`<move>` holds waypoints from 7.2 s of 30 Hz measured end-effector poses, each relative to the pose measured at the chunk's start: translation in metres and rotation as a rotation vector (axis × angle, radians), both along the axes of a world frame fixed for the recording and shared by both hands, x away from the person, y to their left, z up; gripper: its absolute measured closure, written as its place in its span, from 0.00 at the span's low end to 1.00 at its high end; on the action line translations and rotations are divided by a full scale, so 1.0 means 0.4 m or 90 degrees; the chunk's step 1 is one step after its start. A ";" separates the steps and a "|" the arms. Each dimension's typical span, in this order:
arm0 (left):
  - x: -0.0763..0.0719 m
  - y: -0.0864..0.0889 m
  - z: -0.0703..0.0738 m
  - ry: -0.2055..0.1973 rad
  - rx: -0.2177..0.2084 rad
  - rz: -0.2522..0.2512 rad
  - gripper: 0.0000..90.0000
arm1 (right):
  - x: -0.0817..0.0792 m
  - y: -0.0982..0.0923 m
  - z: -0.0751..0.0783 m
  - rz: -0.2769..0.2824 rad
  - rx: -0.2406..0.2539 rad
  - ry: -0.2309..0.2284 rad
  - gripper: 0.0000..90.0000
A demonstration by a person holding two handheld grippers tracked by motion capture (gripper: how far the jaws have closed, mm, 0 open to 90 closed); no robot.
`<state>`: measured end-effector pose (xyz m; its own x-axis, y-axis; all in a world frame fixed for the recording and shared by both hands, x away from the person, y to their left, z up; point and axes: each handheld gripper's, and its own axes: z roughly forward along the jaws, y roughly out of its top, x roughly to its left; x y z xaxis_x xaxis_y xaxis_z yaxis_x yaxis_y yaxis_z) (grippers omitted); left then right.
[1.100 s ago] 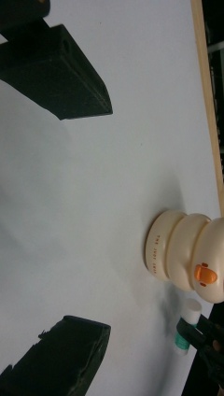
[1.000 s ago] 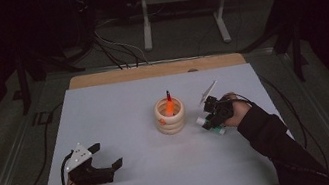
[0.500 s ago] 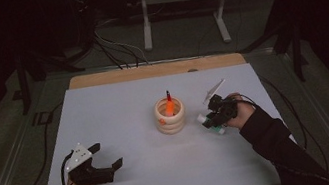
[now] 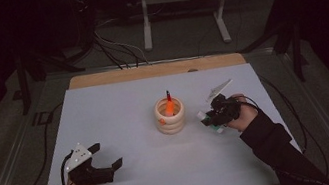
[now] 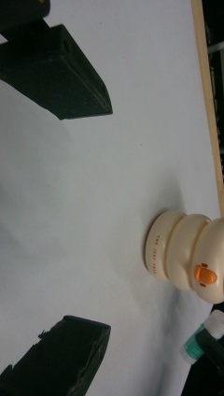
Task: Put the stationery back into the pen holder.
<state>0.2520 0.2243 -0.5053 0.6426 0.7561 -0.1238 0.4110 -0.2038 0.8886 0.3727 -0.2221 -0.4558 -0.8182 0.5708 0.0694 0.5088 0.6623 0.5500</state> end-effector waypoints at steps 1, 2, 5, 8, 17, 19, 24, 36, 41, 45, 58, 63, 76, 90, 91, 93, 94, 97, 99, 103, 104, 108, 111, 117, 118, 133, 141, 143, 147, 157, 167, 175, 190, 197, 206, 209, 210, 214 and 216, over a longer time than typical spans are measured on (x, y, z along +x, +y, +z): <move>0.000 0.000 0.000 0.000 0.001 0.000 0.00 | -0.001 0.000 0.003 -0.001 0.003 -0.006 0.73; 0.000 0.000 0.000 0.001 0.000 0.000 0.00 | -0.002 0.001 0.006 -0.001 0.005 -0.008 0.73; 0.000 0.000 0.000 0.002 -0.002 0.000 0.00 | -0.004 0.004 0.015 -0.002 0.016 -0.017 0.73; 0.000 0.000 0.000 0.001 0.000 0.000 0.00 | -0.004 0.006 0.024 -0.003 0.024 -0.021 0.73; 0.000 0.000 0.000 -0.001 0.001 0.000 0.00 | -0.010 0.022 0.049 -0.002 0.048 -0.045 0.73; 0.000 0.000 0.001 -0.001 0.001 0.000 0.00 | -0.010 0.027 0.056 0.001 0.050 -0.050 0.73; 0.000 0.001 0.001 -0.001 0.000 0.000 0.00 | -0.010 0.042 0.072 0.008 0.064 -0.057 0.73; -0.002 0.000 0.002 -0.003 0.000 -0.001 0.00 | -0.008 0.076 0.110 -0.004 0.112 -0.086 0.73; -0.002 0.000 0.002 -0.003 -0.001 0.000 0.00 | -0.005 0.079 0.123 -0.029 0.144 -0.112 0.73; -0.002 0.000 0.002 -0.003 0.000 0.000 0.00 | -0.005 0.080 0.135 -0.050 0.172 -0.130 0.73; -0.002 0.001 0.002 -0.004 -0.001 -0.001 0.00 | 0.000 0.105 0.148 -0.112 0.250 -0.187 0.73; -0.002 0.001 0.003 -0.004 -0.001 -0.002 0.00 | 0.006 0.123 0.147 -0.133 0.271 -0.204 0.73; -0.001 0.002 0.003 -0.004 -0.003 -0.003 0.00 | 0.025 0.175 0.127 -0.157 0.303 -0.207 0.73; -0.001 0.003 0.003 -0.004 -0.004 -0.003 0.00 | 0.040 0.226 0.094 -0.167 0.324 -0.209 0.73; -0.001 0.003 0.003 -0.004 -0.003 -0.002 0.00 | 0.041 0.230 0.092 -0.167 0.322 -0.209 0.73; -0.001 0.003 0.003 -0.003 -0.004 -0.002 0.00 | 0.043 0.236 0.086 -0.169 0.322 -0.210 0.73; -0.001 0.003 0.003 -0.003 -0.004 -0.002 0.00 | 0.043 0.236 0.086 -0.169 0.322 -0.210 0.73; -0.001 0.003 0.003 -0.004 -0.002 -0.002 0.00 | 0.048 0.247 0.078 -0.177 0.335 -0.209 0.73; -0.001 0.003 0.003 -0.003 -0.003 -0.002 0.00 | 0.049 0.255 0.074 -0.179 0.338 -0.211 0.73; -0.001 0.003 0.003 -0.005 -0.002 -0.002 0.00 | 0.053 0.273 0.066 -0.181 0.339 -0.210 0.73; -0.001 0.003 0.003 -0.004 -0.003 -0.003 0.00 | 0.054 0.277 0.065 -0.180 0.339 -0.210 0.73; -0.001 0.004 0.003 -0.004 -0.005 -0.002 0.00 | 0.056 0.294 0.057 -0.180 0.342 -0.206 0.73; -0.001 0.004 0.004 -0.004 -0.005 -0.002 0.00 | 0.059 0.305 0.050 -0.180 0.336 -0.205 0.73; -0.002 0.004 0.004 -0.005 -0.006 -0.003 0.00 | 0.060 0.318 0.032 -0.182 0.325 -0.203 0.73; -0.002 0.005 0.004 -0.005 -0.005 -0.003 0.00 | 0.059 0.318 0.029 -0.182 0.323 -0.203 0.73; -0.001 0.004 0.003 -0.004 -0.004 -0.002 0.00 | 0.043 0.304 -0.001 -0.196 0.303 -0.187 0.73; -0.001 0.004 0.003 -0.004 -0.005 -0.002 0.00 | 0.027 0.299 -0.018 -0.204 0.296 -0.171 0.73; -0.001 0.004 0.003 -0.005 -0.004 -0.003 0.00 | 0.023 0.297 -0.020 -0.204 0.293 -0.171 0.73; -0.001 0.003 0.003 -0.004 -0.004 -0.003 0.00 | 0.018 0.292 -0.018 -0.208 0.288 -0.162 0.73; -0.001 0.003 0.003 -0.005 -0.002 -0.004 0.00 | 0.010 0.280 -0.021 -0.200 0.272 -0.143 0.72; -0.001 0.003 0.003 -0.004 -0.002 -0.004 0.00 | 0.013 0.274 -0.008 -0.192 0.291 -0.142 0.62; -0.001 0.003 0.003 -0.005 -0.003 -0.004 0.00 | 0.008 0.275 0.021 -0.168 0.311 -0.154 0.44; -0.002 0.002 0.004 -0.006 -0.002 -0.005 0.00 | 0.010 0.253 0.058 -0.101 0.326 -0.115 0.04; -0.002 0.002 0.004 -0.007 -0.003 -0.005 0.00 | 0.008 0.231 0.081 -0.087 0.322 -0.123 0.01; -0.001 0.001 0.004 -0.008 0.000 -0.006 0.00 | 0.009 0.181 0.108 -0.088 0.318 -0.141 0.00; -0.001 0.001 0.005 -0.008 -0.001 -0.006 0.00 | 0.009 0.167 0.115 -0.093 0.312 -0.151 0.00; -0.001 0.001 0.005 -0.008 -0.003 -0.006 0.00 | 0.009 0.163 0.118 -0.090 0.309 -0.151 0.00; -0.002 0.002 0.005 -0.010 -0.005 -0.008 0.00 | 0.006 0.145 0.125 -0.086 0.304 -0.150 0.00; -0.003 0.002 0.006 -0.011 -0.004 -0.009 0.00 | 0.003 0.135 0.126 -0.080 0.298 -0.153 0.00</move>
<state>0.2509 0.2249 -0.5029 0.6550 0.7466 -0.1168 0.3922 -0.2037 0.8970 0.3737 -0.1679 -0.4053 -0.7701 0.6178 0.1591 0.3914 0.2605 0.8826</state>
